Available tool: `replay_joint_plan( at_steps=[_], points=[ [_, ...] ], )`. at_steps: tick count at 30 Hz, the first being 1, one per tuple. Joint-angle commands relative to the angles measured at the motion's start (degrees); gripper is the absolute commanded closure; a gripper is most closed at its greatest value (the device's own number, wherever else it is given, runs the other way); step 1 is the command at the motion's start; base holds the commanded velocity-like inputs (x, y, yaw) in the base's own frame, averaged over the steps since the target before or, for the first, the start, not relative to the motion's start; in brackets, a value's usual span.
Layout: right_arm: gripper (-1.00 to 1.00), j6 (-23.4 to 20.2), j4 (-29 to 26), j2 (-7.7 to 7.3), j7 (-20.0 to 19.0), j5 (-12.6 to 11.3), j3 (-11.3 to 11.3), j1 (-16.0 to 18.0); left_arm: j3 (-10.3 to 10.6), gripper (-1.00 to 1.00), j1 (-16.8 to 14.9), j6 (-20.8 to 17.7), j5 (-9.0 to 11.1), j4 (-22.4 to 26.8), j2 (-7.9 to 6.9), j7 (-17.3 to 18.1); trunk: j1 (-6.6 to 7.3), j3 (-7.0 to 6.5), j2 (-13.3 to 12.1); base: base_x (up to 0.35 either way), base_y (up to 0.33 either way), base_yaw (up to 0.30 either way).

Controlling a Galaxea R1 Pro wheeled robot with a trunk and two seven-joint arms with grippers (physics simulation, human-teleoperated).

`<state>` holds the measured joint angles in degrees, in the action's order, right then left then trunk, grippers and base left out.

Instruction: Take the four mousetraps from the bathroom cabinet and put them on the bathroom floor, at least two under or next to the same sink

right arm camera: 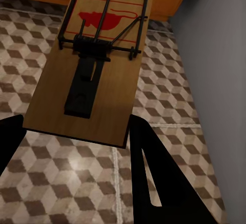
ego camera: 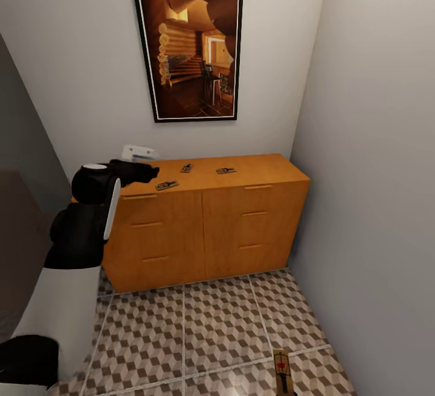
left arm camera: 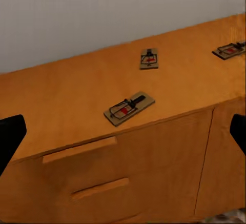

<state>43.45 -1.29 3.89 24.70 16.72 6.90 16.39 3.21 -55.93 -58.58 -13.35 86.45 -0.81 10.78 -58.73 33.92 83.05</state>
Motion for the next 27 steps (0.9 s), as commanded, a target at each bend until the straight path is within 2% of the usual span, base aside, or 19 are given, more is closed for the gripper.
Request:
replay_joint_plan(
  at_steps=[1, 2, 3, 4, 8, 9, 11, 12, 15, 16, 19, 23, 27],
  points=[
    [1.00, 0.05, 0.06, 0.02, 0.35, -0.03, 0.46, 0.04, 0.06, -1.00, -0.05, -0.21, -0.54, 0.16, -0.92, 3.20, 0.00, 0.06, 0.03, 0.000, 0.000, 0.000],
    [1.00, 0.05, 0.06, 0.03, 0.35, -0.03, 0.44, 0.04, 0.06, -1.00, -0.05, -0.21, -0.54, 0.22, -1.73, 5.83, 0.00, 0.06, 0.03, 0.000, 0.000, 0.000],
    [1.00, 0.04, 0.06, 0.04, 0.35, -0.03, 0.46, 0.04, 0.07, -1.00, -0.05, -0.19, -0.56, 0.30, -3.40, 11.34, 0.00, 0.06, 0.03, 0.000, 0.000, 0.000],
    [1.00, 0.04, 0.06, 0.05, 0.35, -0.03, 0.46, 0.04, 0.08, -1.00, -0.05, -0.18, -0.57, 0.32, -4.22, 14.21, 0.00, 0.06, 0.03, 0.000, 0.000, 0.000],
    [1.00, -0.02, 0.09, 0.06, 0.35, -0.02, 0.48, 0.04, 0.20, -1.00, -0.03, 0.06, -0.88, 0.43, -10.41, 36.93, 0.00, 0.06, 0.03, 0.000, 0.000, 0.000],
    [1.00, -0.02, 0.08, 0.07, 0.35, -0.02, 0.48, 0.04, 0.22, -1.00, -0.04, 0.11, -0.95, 0.44, -11.00, 39.22, 0.00, 0.06, 0.03, 0.000, 0.000, 0.000],
    [1.00, -0.03, 0.08, 0.07, 0.34, -0.02, 0.48, 0.04, 0.32, -1.00, -0.02, 0.24, -1.15, 0.35, -13.28, 46.02, 0.00, 0.06, 0.03, 0.000, 0.000, 0.000],
    [1.00, -0.03, 0.07, 0.07, 0.34, -0.02, 0.46, 0.04, 0.39, -1.00, -0.02, 0.26, -1.18, 0.29, -14.08, 47.26, 0.00, 0.06, 0.03, 0.000, 0.000, 0.000],
    [1.00, -0.03, 0.07, 0.07, 0.34, -0.02, 0.47, 0.04, 0.53, -1.00, -0.03, 0.28, -1.21, 0.19, -15.20, 48.38, 0.00, 0.06, 0.03, 0.000, 0.000, 0.000],
    [1.00, -0.04, 0.06, 0.07, 0.34, -0.02, 0.48, 0.04, 0.87, -1.00, -0.04, 0.29, -1.23, 0.12, -16.11, 48.98, 0.00, 0.06, 0.03, 0.000, 0.000, 0.000],
    [1.00, -0.04, 0.11, 0.07, 0.33, -0.02, 0.48, 0.04, 2.24, -1.00, -0.05, 0.30, -1.24, 0.17, -17.39, 49.79, 0.00, 0.06, 0.03, 0.000, 0.000, 0.000],
    [1.00, -0.04, 0.10, 0.07, 0.34, -0.02, 0.44, 0.04, 6.20, -1.00, -0.04, 0.30, -1.24, 0.24, -19.44, 51.90, 0.00, 0.06, 0.03, 0.000, 0.000, 0.000],
    [1.00, -0.04, 0.09, 0.07, 0.34, -0.02, 0.42, 0.04, 7.14, -1.00, -0.05, 0.29, -1.20, 0.31, -20.01, 52.67, 0.00, 0.06, 0.03, 0.000, 0.000, 0.000]
  ],
)
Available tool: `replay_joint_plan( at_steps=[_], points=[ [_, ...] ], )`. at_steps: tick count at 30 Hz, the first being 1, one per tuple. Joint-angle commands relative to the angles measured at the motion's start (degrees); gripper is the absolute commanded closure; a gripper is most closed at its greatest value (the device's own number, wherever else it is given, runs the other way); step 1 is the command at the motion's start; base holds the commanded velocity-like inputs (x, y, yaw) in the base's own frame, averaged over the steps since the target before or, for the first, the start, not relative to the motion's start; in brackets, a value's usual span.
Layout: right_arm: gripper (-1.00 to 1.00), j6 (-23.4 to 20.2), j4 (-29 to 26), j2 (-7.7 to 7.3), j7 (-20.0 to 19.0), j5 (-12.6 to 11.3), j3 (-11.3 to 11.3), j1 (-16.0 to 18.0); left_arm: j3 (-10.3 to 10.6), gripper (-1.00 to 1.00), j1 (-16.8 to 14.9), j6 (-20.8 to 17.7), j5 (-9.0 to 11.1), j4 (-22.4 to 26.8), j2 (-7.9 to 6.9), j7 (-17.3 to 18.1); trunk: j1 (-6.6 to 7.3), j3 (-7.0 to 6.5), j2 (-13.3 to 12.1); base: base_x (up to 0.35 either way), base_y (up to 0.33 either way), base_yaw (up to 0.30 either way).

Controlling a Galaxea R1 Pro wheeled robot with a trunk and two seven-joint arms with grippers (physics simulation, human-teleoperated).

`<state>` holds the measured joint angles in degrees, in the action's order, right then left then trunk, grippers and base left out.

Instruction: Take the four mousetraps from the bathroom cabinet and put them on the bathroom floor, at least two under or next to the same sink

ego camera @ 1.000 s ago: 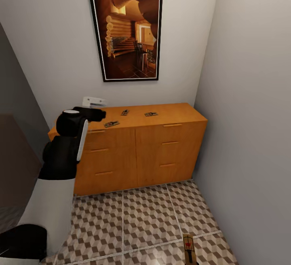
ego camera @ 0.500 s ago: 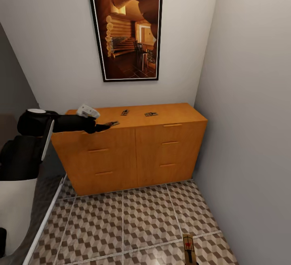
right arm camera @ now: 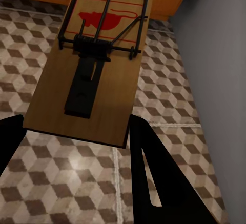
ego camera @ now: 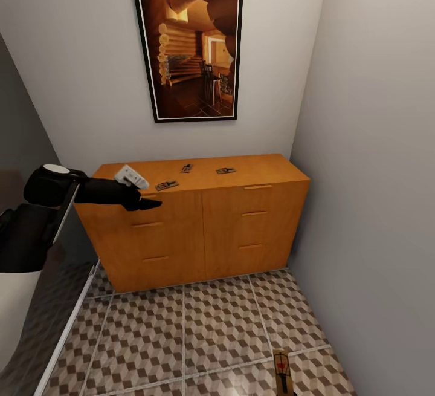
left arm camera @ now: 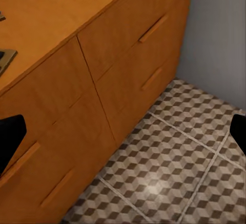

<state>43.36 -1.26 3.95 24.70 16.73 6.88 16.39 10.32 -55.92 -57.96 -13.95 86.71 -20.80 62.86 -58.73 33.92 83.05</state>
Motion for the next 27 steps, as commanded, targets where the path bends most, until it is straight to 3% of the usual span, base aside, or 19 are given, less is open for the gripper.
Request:
replay_joint_plan(
  at_steps=[1, 8, 18, 22, 25, 27],
  points=[
    [1.00, 0.05, 0.08, 0.01, 0.35, -0.03, 0.47, 0.04, 0.20, -1.00, -0.07, -0.32, -0.58, 0.03, -0.15, 1.11, 0.00, 0.06, 0.03, 0.000, 0.000, 0.000],
    [1.00, 0.05, 0.08, 0.01, 0.35, -0.03, 0.48, 0.04, 0.52, -1.00, -0.07, -0.16, -0.63, -0.26, -0.52, 4.84, 0.00, 0.06, 0.03, 0.000, 0.000, 0.000],
    [1.00, -0.45, 0.37, 0.15, 0.33, -0.11, 0.45, 0.04, 0.58, -1.00, -0.07, -0.14, -0.64, -0.23, -0.55, 5.33, 0.00, 0.06, 0.03, 0.089, 0.000, 0.000],
    [1.00, -5.17, 0.48, 0.00, -0.06, -0.13, 0.43, -0.18, 0.60, -1.00, -0.07, -0.14, -0.64, -0.19, -0.56, 5.34, 0.00, 0.06, 0.03, 0.316, 0.000, 0.000],
    [1.00, -11.40, 0.50, -0.04, -2.36, -0.29, 0.42, -0.55, 0.59, -1.00, -0.06, -0.14, -0.64, -0.08, -0.56, 5.40, 0.00, 0.06, 0.03, 0.336, 0.000, 0.000],
    [1.00, -13.03, 0.48, -0.15, -3.77, -0.72, 0.38, -0.85, 0.58, -1.00, -0.04, -0.14, -0.64, -0.07, -0.56, 5.42, 0.00, 0.06, 0.03, 0.339, 0.000, 0.000]
  ],
)
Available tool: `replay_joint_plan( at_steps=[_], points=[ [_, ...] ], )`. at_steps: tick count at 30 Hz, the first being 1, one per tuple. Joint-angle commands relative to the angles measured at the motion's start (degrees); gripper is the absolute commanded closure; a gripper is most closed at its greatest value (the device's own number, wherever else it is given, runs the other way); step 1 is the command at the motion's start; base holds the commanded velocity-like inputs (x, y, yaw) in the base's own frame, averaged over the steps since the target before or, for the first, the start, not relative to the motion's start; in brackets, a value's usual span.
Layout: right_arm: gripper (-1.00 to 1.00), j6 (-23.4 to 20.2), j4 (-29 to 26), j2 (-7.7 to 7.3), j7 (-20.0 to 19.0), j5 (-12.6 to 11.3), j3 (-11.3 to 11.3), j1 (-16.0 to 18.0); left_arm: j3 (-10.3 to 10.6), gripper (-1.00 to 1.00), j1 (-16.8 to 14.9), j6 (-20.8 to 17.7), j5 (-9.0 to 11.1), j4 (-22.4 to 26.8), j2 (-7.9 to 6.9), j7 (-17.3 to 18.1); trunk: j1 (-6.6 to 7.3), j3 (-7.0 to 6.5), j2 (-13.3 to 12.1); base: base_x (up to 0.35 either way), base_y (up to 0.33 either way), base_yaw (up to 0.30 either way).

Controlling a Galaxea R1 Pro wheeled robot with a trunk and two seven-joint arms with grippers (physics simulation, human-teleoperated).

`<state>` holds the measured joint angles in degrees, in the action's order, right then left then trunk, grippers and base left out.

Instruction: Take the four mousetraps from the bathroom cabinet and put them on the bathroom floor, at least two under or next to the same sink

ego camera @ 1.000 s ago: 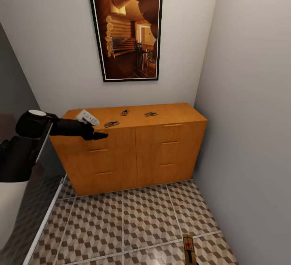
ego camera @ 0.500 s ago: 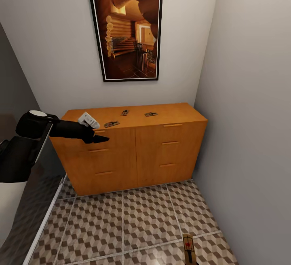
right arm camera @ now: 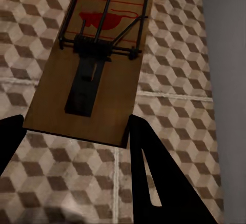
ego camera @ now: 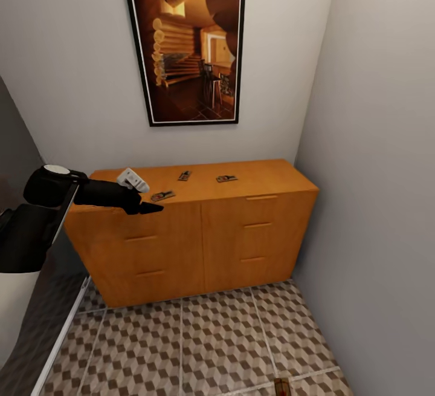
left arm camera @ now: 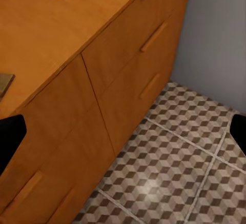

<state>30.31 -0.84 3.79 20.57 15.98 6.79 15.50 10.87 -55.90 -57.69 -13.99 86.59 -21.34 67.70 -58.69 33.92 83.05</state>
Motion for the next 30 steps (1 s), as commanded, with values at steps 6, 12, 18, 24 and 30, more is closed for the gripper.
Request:
replay_joint_plan(
  at_steps=[6, 12, 18, 24, 30],
  points=[
    [1.00, -1.68, 0.05, -1.60, -1.25, -5.56, 0.43, -0.33, 0.09, -1.00, -0.08, -0.41, -0.60, 0.09, -0.02, 0.59, -0.03, 0.06, 0.03, 0.341, 0.000, 0.000],
    [1.00, -1.94, 0.05, -2.44, -1.69, -8.95, 0.42, -0.38, 0.06, -1.00, -0.09, -0.40, -0.60, 0.00, -0.18, 0.59, -0.03, 0.06, 0.03, 0.298, 0.000, 0.000],
    [1.00, -2.11, 0.05, -2.54, -3.34, -9.33, 0.42, -0.38, 0.06, -1.00, -0.06, -0.47, -0.60, -0.04, -1.07, 0.59, -0.03, 0.06, 0.03, 0.087, 0.000, 0.000],
    [1.00, -3.90, 0.07, -2.56, -4.20, -9.38, 0.43, -0.38, 0.16, -1.00, -0.08, -0.49, -0.60, -0.10, -2.14, 0.59, -0.03, 0.06, 0.03, 0.011, 0.000, 0.000],
    [1.00, -5.10, 0.06, -2.51, -4.39, -9.38, 0.46, -0.38, 0.24, -1.00, -0.08, -0.40, -0.60, -0.74, -2.41, 0.59, -0.03, 0.06, 0.03, 0.001, 0.000, 0.000]
  ],
)
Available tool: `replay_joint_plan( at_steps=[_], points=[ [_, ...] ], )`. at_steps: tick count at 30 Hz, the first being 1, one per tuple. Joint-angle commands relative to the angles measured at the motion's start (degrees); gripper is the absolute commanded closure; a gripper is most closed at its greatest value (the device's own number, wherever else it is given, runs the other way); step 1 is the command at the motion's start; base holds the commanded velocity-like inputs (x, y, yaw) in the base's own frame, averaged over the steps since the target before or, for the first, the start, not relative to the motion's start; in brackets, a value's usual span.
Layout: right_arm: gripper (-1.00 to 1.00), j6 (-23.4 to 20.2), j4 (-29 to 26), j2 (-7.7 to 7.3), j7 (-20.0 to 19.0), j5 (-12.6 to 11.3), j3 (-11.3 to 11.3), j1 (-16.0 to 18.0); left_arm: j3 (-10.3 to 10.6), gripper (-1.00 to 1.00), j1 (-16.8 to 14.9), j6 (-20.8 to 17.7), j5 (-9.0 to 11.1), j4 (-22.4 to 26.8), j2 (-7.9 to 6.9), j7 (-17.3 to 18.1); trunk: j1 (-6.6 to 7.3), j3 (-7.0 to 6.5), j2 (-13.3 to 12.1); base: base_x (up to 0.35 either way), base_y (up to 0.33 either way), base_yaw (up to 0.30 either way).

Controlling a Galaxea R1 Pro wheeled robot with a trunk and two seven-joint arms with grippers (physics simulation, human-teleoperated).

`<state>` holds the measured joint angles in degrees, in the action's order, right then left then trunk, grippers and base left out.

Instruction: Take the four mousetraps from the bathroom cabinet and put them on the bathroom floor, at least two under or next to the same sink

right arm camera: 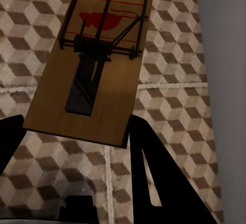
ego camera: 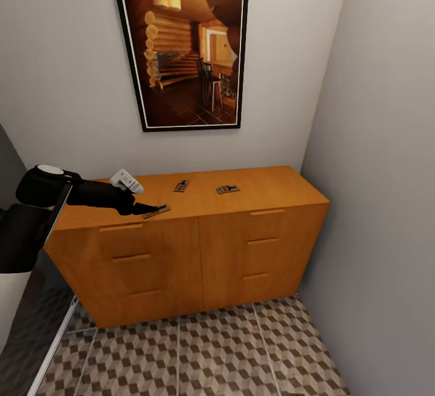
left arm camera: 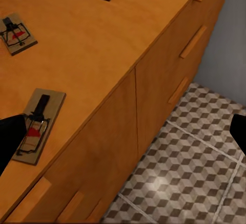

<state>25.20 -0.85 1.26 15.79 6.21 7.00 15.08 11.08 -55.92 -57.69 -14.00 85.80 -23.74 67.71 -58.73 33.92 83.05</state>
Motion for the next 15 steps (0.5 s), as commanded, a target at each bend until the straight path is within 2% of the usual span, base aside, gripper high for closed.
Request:
replay_joint_plan(
  at_steps=[1, 4, 10, 15],
  points=[
    [1.00, -0.05, 0.06, 0.03, 0.39, 0.38, 0.25, 0.04, 0.02, -1.00, -0.07, -0.37, -0.59, -0.17, -0.04, 0.58, 0.00, 0.06, 0.03, 0.000, 0.000, 0.000],
    [1.00, -0.14, 0.08, 0.02, 0.37, 0.38, 0.25, 0.04, 0.00, -1.00, -0.07, -0.34, -0.59, -0.40, -0.26, 0.58, 0.00, 0.06, 0.03, 0.000, 0.000, 0.000],
    [1.00, -0.19, 0.09, 0.05, 0.30, 0.38, 0.29, 0.04, -0.01, -1.00, -0.07, -0.39, -0.59, -0.46, -2.43, 0.58, 0.00, 0.06, 0.03, 0.000, 0.000, 0.000],
    [1.00, -0.22, 0.09, 0.13, 0.29, 0.38, 0.29, 0.04, -0.01, -1.00, -0.07, -0.41, -0.59, -0.46, -3.45, 0.58, 0.00, 0.06, 0.03, 0.008, 0.000, 0.000]
  ],
)
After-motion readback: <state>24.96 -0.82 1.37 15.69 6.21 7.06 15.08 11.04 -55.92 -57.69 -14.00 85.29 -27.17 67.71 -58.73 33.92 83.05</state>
